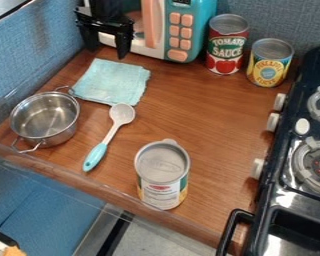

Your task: Move the can into upper side

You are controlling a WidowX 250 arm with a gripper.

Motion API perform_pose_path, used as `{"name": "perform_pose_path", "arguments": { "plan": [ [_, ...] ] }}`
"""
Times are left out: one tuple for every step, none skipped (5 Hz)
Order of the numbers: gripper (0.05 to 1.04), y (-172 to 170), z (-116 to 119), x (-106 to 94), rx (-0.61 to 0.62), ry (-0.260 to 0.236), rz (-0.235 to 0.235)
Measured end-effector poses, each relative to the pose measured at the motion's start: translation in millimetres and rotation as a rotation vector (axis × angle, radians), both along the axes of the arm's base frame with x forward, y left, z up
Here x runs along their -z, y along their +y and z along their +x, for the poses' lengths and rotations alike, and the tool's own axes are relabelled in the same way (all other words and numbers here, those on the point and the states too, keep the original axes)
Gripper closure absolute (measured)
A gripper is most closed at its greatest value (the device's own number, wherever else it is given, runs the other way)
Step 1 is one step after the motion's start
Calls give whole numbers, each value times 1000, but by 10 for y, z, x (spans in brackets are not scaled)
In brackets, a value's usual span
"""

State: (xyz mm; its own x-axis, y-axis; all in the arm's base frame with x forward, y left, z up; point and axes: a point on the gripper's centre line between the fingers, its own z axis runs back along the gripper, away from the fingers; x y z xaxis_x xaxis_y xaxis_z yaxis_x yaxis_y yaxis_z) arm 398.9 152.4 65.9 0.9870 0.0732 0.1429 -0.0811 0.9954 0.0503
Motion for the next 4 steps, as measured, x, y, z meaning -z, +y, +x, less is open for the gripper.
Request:
{"name": "perform_pose_path", "arguments": {
  "plan": [
    [85,-25,-55,202,2,48,-21],
    [85,-174,-276,294,25,76,-58],
    [85,-320,-355,61,74,24,-41],
    [85,-520,-557,-54,123,26,-44]
  ]
}}
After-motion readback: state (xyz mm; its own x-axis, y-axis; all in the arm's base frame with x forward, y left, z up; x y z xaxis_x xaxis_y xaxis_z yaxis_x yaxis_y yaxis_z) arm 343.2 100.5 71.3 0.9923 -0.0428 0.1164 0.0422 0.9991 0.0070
